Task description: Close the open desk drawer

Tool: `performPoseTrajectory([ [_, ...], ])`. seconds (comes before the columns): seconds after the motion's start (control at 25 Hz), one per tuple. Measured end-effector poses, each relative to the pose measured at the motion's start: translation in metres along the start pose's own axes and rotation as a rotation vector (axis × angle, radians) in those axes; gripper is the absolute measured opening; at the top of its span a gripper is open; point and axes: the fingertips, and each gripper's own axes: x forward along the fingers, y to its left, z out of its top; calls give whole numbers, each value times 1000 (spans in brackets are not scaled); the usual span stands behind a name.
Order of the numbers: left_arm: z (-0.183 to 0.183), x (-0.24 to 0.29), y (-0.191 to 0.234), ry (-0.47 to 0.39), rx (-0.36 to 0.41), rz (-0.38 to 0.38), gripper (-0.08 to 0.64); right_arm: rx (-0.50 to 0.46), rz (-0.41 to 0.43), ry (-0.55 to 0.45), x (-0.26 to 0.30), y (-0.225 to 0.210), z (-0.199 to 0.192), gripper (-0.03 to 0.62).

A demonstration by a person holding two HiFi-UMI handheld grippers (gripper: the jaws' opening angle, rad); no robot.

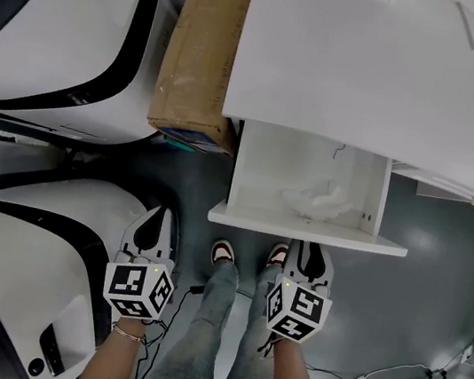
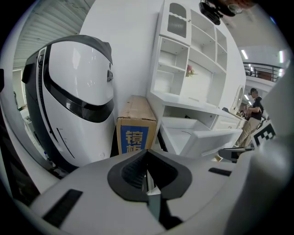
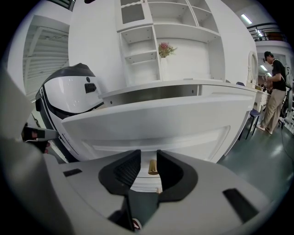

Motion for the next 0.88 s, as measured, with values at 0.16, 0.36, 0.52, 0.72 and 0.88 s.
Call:
performPoseTrajectory([
  [0.16, -2, 5, 4, 7, -9, 8, 12, -3, 6, -15, 7, 0, 7, 118],
  [0.36, -2, 11, 8, 10, -23, 22, 12, -12, 10, -27, 17, -1, 18, 118],
  [0.52, 0, 15, 10, 6, -31, 27, 12, -15, 11, -32, 26, -2, 25, 118],
  [0.72, 7, 19, 16, -1, -44, 40, 12, -25, 11, -32, 36, -2, 35, 118],
  [0.88, 12, 19, 20, -10, -54, 56, 12, -33, 14, -28, 44, -3, 41, 120],
])
